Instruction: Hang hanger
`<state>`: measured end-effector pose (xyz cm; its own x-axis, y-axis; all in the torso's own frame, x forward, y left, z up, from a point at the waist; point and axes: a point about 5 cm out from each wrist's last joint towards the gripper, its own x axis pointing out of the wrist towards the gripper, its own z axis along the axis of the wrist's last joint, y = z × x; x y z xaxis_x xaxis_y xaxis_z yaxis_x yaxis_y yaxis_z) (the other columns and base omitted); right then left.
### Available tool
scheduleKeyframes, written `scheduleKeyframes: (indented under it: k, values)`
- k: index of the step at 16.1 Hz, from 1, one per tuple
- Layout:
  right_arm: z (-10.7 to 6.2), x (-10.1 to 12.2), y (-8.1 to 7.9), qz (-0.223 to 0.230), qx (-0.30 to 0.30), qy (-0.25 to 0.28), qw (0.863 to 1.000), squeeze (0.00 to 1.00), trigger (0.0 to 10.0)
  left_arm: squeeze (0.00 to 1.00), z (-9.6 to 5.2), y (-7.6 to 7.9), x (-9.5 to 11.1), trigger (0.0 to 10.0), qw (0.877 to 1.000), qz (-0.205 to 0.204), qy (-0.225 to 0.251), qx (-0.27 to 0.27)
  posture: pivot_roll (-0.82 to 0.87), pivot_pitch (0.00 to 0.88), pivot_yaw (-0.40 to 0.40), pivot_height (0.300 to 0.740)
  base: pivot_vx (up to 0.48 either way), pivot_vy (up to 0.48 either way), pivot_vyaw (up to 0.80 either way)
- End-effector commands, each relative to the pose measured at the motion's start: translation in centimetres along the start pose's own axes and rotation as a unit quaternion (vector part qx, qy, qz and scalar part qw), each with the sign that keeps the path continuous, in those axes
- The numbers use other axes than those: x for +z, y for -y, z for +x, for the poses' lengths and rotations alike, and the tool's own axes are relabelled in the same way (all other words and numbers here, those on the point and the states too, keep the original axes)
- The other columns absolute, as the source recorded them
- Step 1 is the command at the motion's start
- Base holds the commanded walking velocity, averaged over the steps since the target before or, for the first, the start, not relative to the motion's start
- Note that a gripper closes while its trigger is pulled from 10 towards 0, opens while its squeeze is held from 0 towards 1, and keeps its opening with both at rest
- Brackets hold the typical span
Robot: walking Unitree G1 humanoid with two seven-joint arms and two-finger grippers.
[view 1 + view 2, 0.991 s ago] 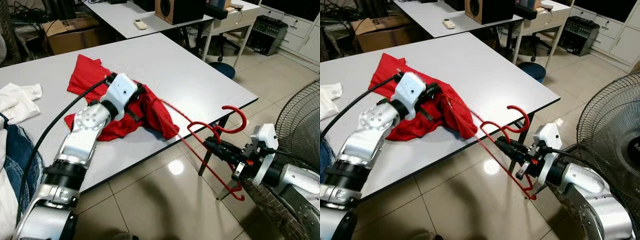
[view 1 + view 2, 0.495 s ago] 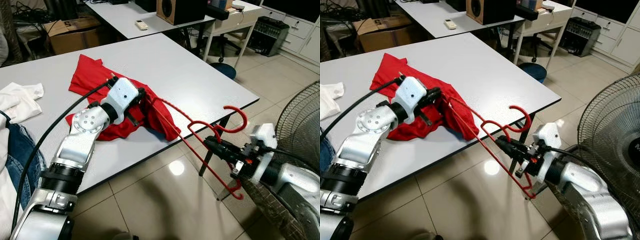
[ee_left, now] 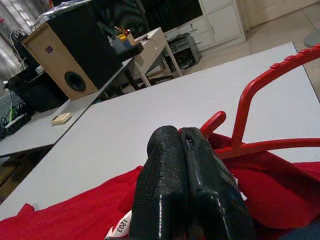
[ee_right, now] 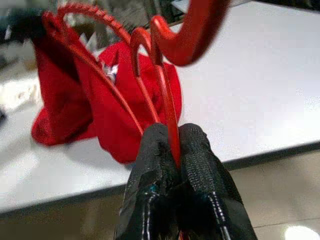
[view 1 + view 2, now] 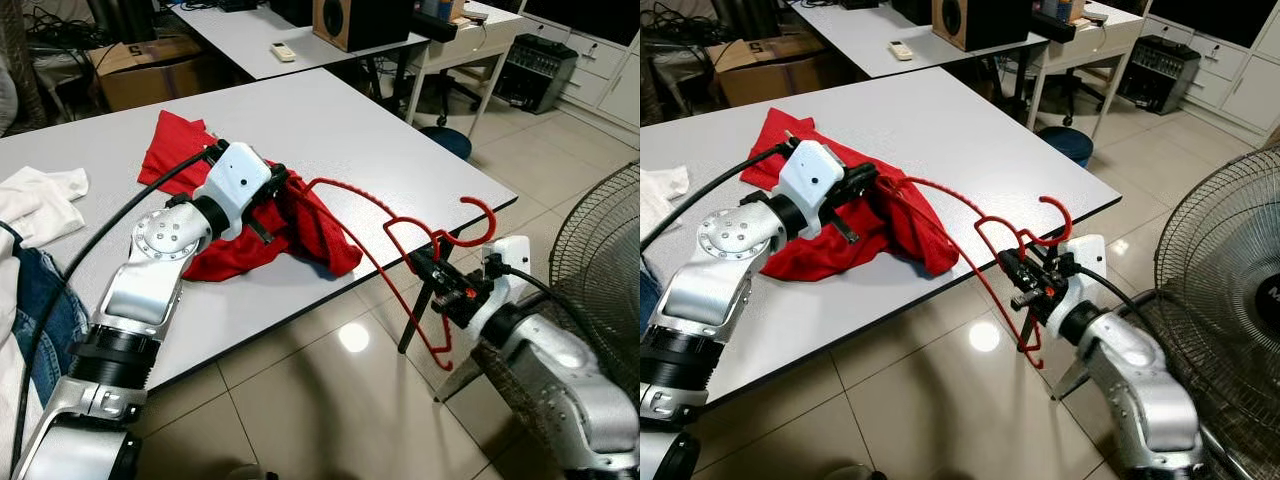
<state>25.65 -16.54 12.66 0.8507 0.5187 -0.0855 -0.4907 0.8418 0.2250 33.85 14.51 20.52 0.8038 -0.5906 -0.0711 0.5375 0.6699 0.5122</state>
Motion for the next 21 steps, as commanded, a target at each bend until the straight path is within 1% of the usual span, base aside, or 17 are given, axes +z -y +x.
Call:
scheduleKeyframes:
  k: [1, 2, 3, 4, 6, 7, 8, 9, 11, 13, 14, 16, 17, 18, 19, 20, 21]
  values:
    - [0.1, 0.4, -0.8, 0.032, 0.004, 0.015, 0.999, 0.0, 10.0, 0.0, 0.3, 1.4, 0.0, 0.0, 0.999, 0.008, -0.001, -0.036, -0.03, 0.009, 0.013, 0.74, 0.0, 0.0, 0.0]
    - [-0.1, 0.1, -1.2, 0.051, 0.007, 0.011, 0.999, 0.0, 10.0, 0.0, 0.4, 1.4, 0.0, 0.0, 0.999, 0.008, -0.001, -0.036, -0.04, 0.011, 0.015, 0.74, 0.0, 0.0, 0.0]
    - [-0.8, -2.1, -2.4, 0.049, 0.024, -0.052, 0.997, 0.0, 10.0, 0.0, 0.6, 1.6, 0.2, 0.0, 0.999, 0.009, 0.001, -0.037, -0.04, 0.013, 0.023, 0.74, 0.0, 0.0, 0.0]
    - [-0.9, -2.5, -2.4, 0.046, 0.02, -0.067, 0.996, 0.0, 10.0, 0.0, 0.7, 1.6, 0.2, 0.0, 0.999, 0.012, 0.002, -0.037, -0.04, 0.013, 0.023, 0.74, 0.0, 0.0, 0.0]
    - [-1.1, -2.7, -1.9, -0.034, 0.018, -0.101, 0.994, 0.0, 10.0, 0.0, 0.9, 1.4, 0.3, 0.0, 0.999, 0.017, 0.004, -0.033, -0.05, 0.017, 0.031, 0.74, 0.0, 0.0, 0.0]
    - [-1.0, -2.3, -1.7, -0.064, 0.017, -0.105, 0.992, 0.0, 10.0, 0.0, 1.0, 1.4, 0.3, 0.0, 0.999, 0.021, 0.003, -0.031, -0.05, 0.017, 0.028, 0.74, 0.0, 0.0, 0.0]
    - [-1.0, -2.0, -1.5, -0.079, 0.013, -0.104, 0.991, 0.0, 10.0, 0.0, 1.1, 1.4, 0.2, 0.0, 0.999, 0.027, 0.001, -0.032, -0.05, 0.019, 0.022, 0.74, 0.0, 0.0, 0.0]
    - [-1.0, -1.5, -1.3, -0.106, 0.006, -0.102, 0.989, 0.0, 10.0, 0.0, 1.1, 1.4, 0.2, 0.0, 0.999, 0.033, -0.001, -0.032, -0.05, 0.021, 0.018, 0.74, 0.0, 0.0, 0.0]
    - [-0.7, -0.8, -1.2, -0.131, 0.003, -0.093, 0.987, 0.0, 10.0, 0.0, 1.1, 1.4, 0.2, 0.0, 0.999, 0.035, -0.001, -0.027, -0.04, 0.023, 0.009, 0.74, 0.0, 0.0, 0.0]
    - [-0.1, -0.3, -1.6, -0.168, 0.02, -0.091, 0.981, 0.0, 10.0, 0.0, 0.8, 1.5, -0.1, 0.0, 0.999, 0.037, -0.004, -0.024, -0.04, 0.022, -0.01, 0.74, 0.0, 0.0, 0.0]
    - [0.0, -0.3, -2.1, -0.155, 0.036, -0.092, 0.983, 0.0, 10.0, 0.0, 0.7, 1.6, -0.2, 0.0, 0.999, 0.042, -0.007, -0.022, -0.04, 0.022, -0.015, 0.74, 0.0, 0.0, 0.0]
    - [0.2, 0.1, -2.2, -0.08, 0.03, -0.077, 0.993, 0.0, 10.0, 0.0, 0.5, 1.5, -0.4, 0.0, 0.999, 0.049, -0.01, -0.017, -0.04, 0.021, -0.02, 0.74, 0.0, 0.0, 0.0]
    - [0.5, 0.4, -1.2, -0.006, -0.019, -0.062, 0.998, 0.0, 10.0, 0.0, 0.5, 1.3, -0.3, 0.0, 0.998, 0.053, -0.01, -0.014, -0.04, 0.021, -0.024, 0.74, 0.0, 0.0, 0.0]
    - [0.9, 1.1, -0.2, 0.041, -0.062, -0.023, 0.997, 0.0, 10.0, 0.0, 0.4, 1.1, -0.1, 0.0, 0.998, 0.059, -0.008, -0.013, -0.04, 0.019, -0.024, 0.74, 0.0, 0.0, 0.0]
    - [1.1, 1.8, 0.7, 0.077, -0.093, 0.014, 0.993, 0.0, 10.0, 0.0, 0.4, 1.0, -0.1, 0.0, 0.998, 0.063, -0.008, -0.014, -0.04, 0.018, -0.02, 0.74, 0.0, 0.0, 0.0]
    - [1.4, 2.3, 1.5, 0.126, -0.112, 0.042, 0.985, 0.0, 10.0, 0.0, 0.4, 1.0, -0.1, 0.0, 0.998, 0.067, -0.01, -0.02, -0.04, 0.015, -0.014, 0.74, 0.0, 0.0, 0.0]
    - [1.8, 2.4, 2.2, 0.172, -0.121, 0.053, 0.976, 0.0, 10.0, 0.0, 0.5, 1.2, -0.3, 0.0, 0.997, 0.072, -0.013, -0.035, -0.04, 0.014, -0.011, 0.74, 0.0, 0.0, 0.0]
